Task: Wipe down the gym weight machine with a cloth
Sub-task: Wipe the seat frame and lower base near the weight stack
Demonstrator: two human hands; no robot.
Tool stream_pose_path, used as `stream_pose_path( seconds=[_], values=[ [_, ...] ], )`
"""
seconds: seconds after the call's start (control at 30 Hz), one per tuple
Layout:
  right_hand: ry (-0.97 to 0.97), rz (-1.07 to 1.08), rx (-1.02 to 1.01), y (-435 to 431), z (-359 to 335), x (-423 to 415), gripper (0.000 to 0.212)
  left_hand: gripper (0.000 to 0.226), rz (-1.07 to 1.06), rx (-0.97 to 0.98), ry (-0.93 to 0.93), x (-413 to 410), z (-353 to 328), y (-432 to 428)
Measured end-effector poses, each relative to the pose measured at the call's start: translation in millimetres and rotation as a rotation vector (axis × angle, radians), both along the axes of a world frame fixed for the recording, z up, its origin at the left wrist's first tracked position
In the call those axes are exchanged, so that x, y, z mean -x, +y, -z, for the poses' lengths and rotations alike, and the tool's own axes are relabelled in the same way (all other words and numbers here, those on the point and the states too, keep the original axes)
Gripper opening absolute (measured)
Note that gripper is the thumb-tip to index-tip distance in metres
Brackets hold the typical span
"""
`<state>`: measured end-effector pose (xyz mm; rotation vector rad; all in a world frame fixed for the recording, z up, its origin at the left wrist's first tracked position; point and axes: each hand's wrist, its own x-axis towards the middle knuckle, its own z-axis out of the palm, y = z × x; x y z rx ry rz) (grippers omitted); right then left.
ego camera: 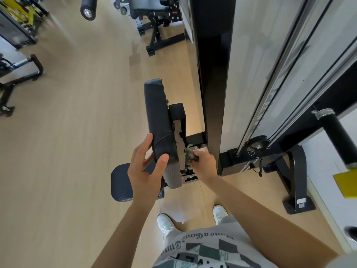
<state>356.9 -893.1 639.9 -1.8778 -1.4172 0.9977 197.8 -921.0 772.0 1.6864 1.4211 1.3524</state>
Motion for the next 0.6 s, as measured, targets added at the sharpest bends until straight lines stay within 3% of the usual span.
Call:
stream_pose_path(
  seconds=[0.13, 0.23, 0.3, 0.43, 0.6],
  values=[
    [0.07, 0.117, -0.047, -9.3, 3.8, -4.4, 0.027, 0.052, -0.01, -0.014, -0.002, -0.8, 3.1, -0.1],
    [0.07, 0.178, -0.291, -1.6, 2.6, 1.2, 0.04, 0.052, -0.018, -0.019, -0.004, -1.2, 4.5, 0.2],
    [-0.022, 0.104, -0.399, 5.0, 3.1, 7.7, 0.055, 0.053, -0.016, -0.028, 0.0, -0.7, 4.6, 0.5],
    [-0.28, -0.159, -0.227, 16.5, 16.3, 14.1, 0.079, 0.052, -0.011, -0.037, 0.006, -0.4, 4.1, 1.0],
    [-0.458, -0.24, -0.12, 17.9, 24.5, 17.3, 0.08, 0.051, -0.014, -0.029, -0.005, -1.5, 2.6, 0.4]
  ],
)
